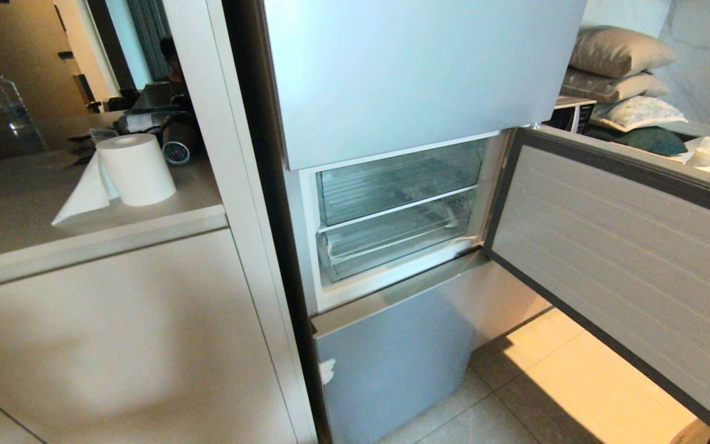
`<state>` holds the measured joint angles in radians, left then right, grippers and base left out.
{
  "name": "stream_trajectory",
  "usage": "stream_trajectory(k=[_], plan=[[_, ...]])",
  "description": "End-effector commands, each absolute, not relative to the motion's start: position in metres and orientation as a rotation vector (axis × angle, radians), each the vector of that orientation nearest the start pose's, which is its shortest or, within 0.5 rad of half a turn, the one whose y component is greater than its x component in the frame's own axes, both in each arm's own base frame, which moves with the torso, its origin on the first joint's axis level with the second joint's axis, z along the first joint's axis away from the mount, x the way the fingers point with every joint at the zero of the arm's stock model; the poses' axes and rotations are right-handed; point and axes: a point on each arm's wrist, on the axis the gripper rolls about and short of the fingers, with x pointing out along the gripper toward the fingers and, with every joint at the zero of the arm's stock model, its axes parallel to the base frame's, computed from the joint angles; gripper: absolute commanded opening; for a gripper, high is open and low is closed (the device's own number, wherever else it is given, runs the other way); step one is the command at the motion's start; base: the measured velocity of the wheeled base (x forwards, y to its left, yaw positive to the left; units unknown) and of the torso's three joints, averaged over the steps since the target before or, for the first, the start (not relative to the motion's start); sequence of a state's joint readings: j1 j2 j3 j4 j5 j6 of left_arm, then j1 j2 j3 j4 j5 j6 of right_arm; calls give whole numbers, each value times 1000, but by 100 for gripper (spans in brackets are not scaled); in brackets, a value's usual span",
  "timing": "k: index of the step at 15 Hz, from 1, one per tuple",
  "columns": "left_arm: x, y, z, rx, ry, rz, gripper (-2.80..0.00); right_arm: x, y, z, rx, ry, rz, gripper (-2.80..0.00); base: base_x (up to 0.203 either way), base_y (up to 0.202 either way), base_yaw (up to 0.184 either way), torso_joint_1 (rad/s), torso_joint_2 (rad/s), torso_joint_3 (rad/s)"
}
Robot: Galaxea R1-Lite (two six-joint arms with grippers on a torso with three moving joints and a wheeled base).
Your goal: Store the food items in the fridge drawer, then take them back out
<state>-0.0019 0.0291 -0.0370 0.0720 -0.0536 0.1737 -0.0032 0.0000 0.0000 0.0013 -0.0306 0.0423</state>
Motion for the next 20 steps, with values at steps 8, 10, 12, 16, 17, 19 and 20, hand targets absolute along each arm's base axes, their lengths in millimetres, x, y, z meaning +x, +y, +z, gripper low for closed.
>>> stream_trajectory(k=[8, 10, 12, 16, 17, 19, 20], plan=[[-25, 0, 77, 46, 37, -7, -280, -23, -1, 75, 43, 2, -34, -280, 0, 0, 0, 0, 0, 0], [-25, 0, 77, 35, 37, -2, -280, -23, -1, 75, 44, 1, -34, -280, 0, 0, 0, 0, 0, 0], [-25, 0, 77, 35, 37, -1, -280, -23, -1, 75, 44, 1, -34, -280, 0, 0, 0, 0, 0, 0], [-25, 0, 77, 35, 37, -1, -280, -23, -1, 75, 44, 1, -34, -280, 0, -1, 17, -1, 0, 1], [-25, 0, 77, 35, 37, -1, -280, -23, -1, 75, 44, 2, -34, -280, 6, -7, 122, 2, 0, 2], [-25, 0, 77, 35, 37, -1, -280, -23, -1, 75, 44, 1, -34, -280, -1, -8, 175, 1, 4, 1], [-25, 0, 77, 35, 37, -1, -280, -23, -1, 75, 44, 2, -34, -280, 1, -9, 177, -2, -5, 7]])
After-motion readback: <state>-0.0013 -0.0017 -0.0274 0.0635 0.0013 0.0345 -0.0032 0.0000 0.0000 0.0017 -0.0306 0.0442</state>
